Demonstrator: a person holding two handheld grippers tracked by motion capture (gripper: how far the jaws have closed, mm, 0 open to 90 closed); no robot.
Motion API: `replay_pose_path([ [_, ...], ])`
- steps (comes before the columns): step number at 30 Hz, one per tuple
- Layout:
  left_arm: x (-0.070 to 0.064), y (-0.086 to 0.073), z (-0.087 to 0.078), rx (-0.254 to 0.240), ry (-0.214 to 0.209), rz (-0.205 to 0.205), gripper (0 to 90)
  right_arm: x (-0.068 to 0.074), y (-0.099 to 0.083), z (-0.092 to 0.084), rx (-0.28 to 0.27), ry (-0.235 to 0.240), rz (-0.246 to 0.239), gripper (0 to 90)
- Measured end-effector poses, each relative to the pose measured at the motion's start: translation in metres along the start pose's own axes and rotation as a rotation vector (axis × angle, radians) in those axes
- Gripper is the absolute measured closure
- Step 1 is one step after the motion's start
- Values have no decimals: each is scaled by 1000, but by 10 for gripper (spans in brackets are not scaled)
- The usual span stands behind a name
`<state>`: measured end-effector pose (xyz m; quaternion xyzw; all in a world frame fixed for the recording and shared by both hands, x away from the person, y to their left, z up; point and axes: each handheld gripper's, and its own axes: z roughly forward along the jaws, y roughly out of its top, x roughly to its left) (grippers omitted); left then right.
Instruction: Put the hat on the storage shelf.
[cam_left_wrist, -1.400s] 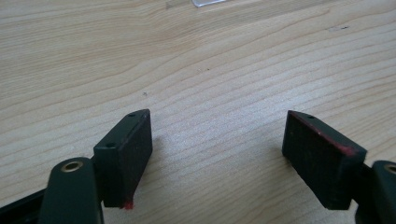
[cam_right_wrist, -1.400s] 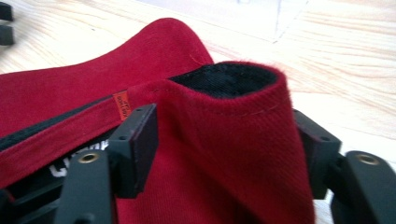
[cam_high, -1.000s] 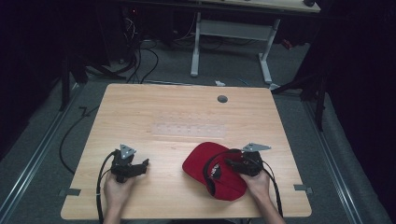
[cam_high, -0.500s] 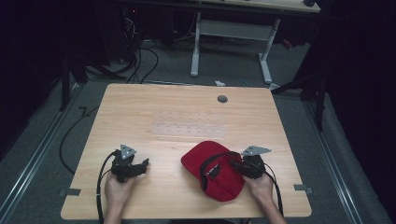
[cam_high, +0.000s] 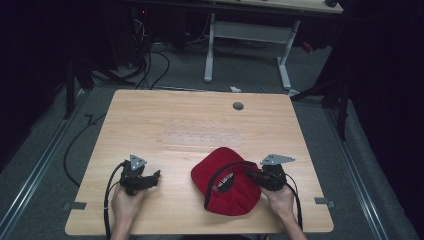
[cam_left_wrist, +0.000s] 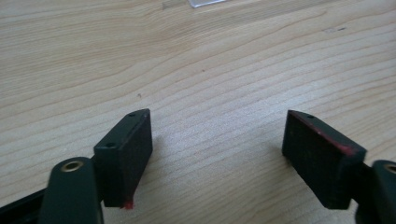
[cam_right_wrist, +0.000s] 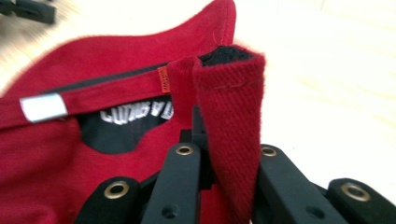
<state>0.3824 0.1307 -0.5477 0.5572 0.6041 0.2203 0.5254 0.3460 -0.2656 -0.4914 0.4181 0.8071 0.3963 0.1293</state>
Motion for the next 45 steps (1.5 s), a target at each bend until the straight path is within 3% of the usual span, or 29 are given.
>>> replay_pose_path([
  [7,0,-1,0,16,-15,10,176,8,17,-9,-30,17,-2,861],
  [15,0,1,-2,24,-30,12,211,9,29,-17,-62,39,24,861],
  [18,-1,3,-6,12,-60,-2,212,11,31,-21,-77,49,33,861],
  [19,-5,4,-12,-6,-102,-10,212,11,31,-22,-82,52,33,860],
  [21,-8,4,-15,-14,-121,1,209,12,32,-23,-85,53,36,860],
  [22,-14,3,-20,-27,-160,28,207,14,35,-25,-91,50,32,860],
  [24,-22,2,-24,-29,-192,52,208,17,38,-28,-95,39,17,860],
  [26,-28,1,-25,-29,-198,86,215,19,41,-30,-100,41,11,860],
  [32,-44,-4,-29,-32,-257,111,214,21,51,-36,-109,47,8,860],
  [37,-57,-13,-27,-32,-248,166,203,23,58,-39,-117,56,10,859],
  [45,-72,-19,-29,-11,-304,194,189,31,66,-41,-133,74,7,859],
])
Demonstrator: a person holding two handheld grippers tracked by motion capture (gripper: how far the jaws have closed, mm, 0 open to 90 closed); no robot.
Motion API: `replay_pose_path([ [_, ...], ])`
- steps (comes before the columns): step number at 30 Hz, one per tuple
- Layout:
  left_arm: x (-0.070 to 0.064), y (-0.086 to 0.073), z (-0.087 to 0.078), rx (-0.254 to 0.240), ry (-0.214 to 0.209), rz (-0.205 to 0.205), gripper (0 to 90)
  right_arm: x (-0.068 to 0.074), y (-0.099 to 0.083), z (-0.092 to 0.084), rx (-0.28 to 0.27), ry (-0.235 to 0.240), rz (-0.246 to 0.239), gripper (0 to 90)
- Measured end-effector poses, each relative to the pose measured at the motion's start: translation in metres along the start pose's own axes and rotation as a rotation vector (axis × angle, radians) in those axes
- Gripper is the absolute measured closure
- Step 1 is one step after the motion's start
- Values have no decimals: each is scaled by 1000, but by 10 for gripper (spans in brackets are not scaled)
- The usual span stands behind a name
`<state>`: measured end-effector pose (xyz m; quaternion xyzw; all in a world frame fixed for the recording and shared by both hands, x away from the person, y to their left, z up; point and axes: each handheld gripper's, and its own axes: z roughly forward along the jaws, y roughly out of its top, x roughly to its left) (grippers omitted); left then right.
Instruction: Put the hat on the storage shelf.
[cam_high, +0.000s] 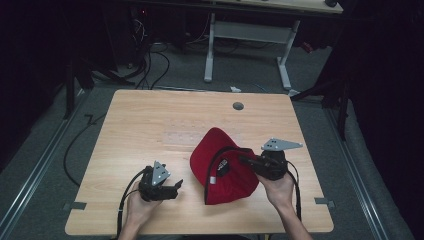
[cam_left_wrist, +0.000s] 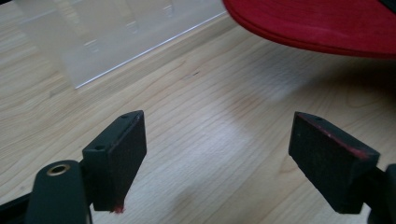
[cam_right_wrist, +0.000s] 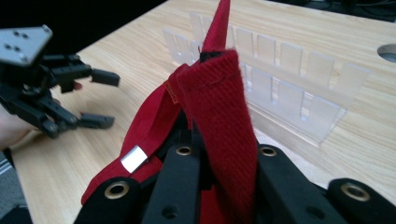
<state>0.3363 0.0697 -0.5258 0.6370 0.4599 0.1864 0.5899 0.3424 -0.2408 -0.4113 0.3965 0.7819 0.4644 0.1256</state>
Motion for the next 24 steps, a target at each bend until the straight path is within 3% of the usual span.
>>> replay_pose_path([
  [4,-7,-2,2,-3,-19,24,182,5,8,-2,-8,18,-4,859],
  [11,-17,-3,6,34,-43,24,177,12,19,1,-20,49,3,859],
  [15,-23,-1,8,27,-69,22,163,16,23,5,-19,63,4,859],
  [19,-26,0,8,17,-78,20,154,19,25,11,-13,75,14,859],
  [20,-27,1,8,-12,-74,13,151,19,25,12,-13,74,15,858],
  [24,-25,7,5,-44,-65,-6,129,20,24,18,3,57,18,858],
])
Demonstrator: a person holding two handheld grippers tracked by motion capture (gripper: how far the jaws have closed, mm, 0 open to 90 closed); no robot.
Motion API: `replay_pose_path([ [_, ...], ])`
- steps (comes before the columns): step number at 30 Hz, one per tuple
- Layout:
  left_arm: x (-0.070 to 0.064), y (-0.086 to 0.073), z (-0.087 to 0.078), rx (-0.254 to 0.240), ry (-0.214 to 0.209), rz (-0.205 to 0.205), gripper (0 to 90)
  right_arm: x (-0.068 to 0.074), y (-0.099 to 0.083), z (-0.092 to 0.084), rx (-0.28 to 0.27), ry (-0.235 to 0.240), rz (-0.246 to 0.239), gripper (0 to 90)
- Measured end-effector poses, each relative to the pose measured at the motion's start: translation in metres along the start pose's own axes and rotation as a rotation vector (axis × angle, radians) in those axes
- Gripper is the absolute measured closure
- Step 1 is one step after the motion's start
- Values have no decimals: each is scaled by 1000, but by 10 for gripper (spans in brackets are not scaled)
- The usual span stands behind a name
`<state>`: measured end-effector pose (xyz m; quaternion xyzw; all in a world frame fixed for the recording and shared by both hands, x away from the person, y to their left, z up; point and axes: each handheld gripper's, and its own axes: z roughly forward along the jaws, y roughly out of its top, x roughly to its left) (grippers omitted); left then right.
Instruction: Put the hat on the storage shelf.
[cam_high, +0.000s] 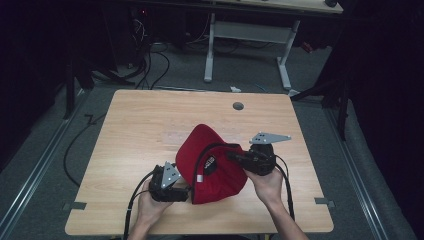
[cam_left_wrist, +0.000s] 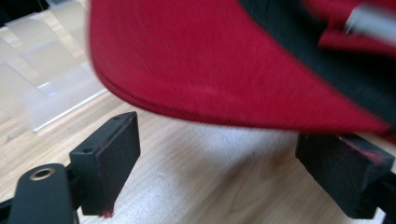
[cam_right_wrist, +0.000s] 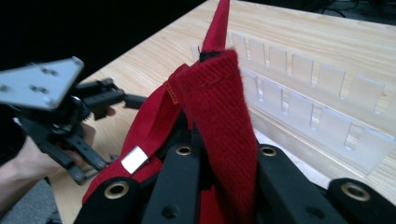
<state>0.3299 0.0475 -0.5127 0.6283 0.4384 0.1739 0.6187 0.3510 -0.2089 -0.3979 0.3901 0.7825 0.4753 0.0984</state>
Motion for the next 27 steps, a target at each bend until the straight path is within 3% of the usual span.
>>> replay_pose_path([
  [4,0,3,-4,-10,3,4,101,1,-1,1,13,-19,-9,857],
  [11,-5,6,-9,-9,4,57,90,-1,-5,2,46,-36,1,856],
  [20,-12,1,-6,42,2,134,105,-3,-12,7,90,-42,16,854],
  [23,-14,2,-8,33,-11,136,122,-7,-14,10,109,-41,35,853],
  [25,-16,6,-13,-3,-27,129,147,-11,-18,12,124,-38,53,853],
  [27,-17,9,-13,-15,-26,137,170,-15,-22,15,143,0,79,854],
])
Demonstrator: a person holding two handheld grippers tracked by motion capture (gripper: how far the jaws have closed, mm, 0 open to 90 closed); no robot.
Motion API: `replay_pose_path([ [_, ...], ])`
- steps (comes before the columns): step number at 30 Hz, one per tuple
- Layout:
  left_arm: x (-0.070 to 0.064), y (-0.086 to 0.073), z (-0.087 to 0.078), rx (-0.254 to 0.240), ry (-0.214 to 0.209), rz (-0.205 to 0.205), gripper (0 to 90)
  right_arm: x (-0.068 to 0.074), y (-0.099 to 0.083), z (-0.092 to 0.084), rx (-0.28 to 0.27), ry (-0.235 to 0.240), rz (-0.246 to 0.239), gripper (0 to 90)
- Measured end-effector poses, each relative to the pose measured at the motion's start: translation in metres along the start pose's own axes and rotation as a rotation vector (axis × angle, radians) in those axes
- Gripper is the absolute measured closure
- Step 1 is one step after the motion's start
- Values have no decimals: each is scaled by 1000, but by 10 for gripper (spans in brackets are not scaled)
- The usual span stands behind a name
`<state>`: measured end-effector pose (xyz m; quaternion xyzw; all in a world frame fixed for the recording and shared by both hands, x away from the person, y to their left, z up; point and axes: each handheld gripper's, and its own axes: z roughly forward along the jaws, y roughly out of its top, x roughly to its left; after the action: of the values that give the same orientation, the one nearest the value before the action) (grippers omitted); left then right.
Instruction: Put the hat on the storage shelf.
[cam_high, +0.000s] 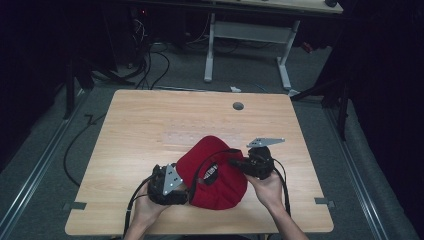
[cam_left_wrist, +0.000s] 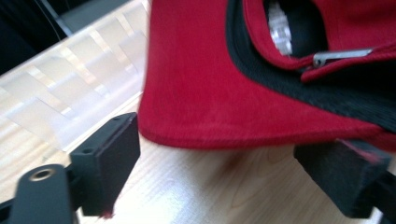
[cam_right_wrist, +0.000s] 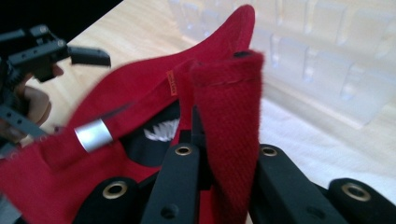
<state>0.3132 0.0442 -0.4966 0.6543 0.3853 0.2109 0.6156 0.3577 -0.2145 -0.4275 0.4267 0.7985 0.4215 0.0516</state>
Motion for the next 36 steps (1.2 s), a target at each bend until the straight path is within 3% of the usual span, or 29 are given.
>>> replay_pose_path([
  [2,-2,2,0,9,-6,1,182,0,-3,6,27,10,1,853],
  [6,-3,-2,3,43,31,51,243,0,-6,11,44,31,18,852],
  [11,-6,-2,1,60,33,32,282,0,-8,16,69,55,33,850],
  [15,-8,0,-6,86,29,70,333,1,-5,21,79,106,62,849],
  [18,-4,2,-11,84,24,67,382,6,-3,29,87,137,54,847],
  [21,-2,4,-14,85,5,51,456,7,-2,32,85,143,54,847],
  [24,-3,6,-17,89,-46,52,532,2,-3,29,79,165,42,832],
  [27,-5,13,-18,97,-108,18,647,0,-6,25,57,171,48,804],
  [28,-5,13,-18,97,-108,18,669,0,-6,25,57,171,48,804],
  [36,-15,22,-26,119,-209,10,787,-10,-6,19,15,191,80,683],
])
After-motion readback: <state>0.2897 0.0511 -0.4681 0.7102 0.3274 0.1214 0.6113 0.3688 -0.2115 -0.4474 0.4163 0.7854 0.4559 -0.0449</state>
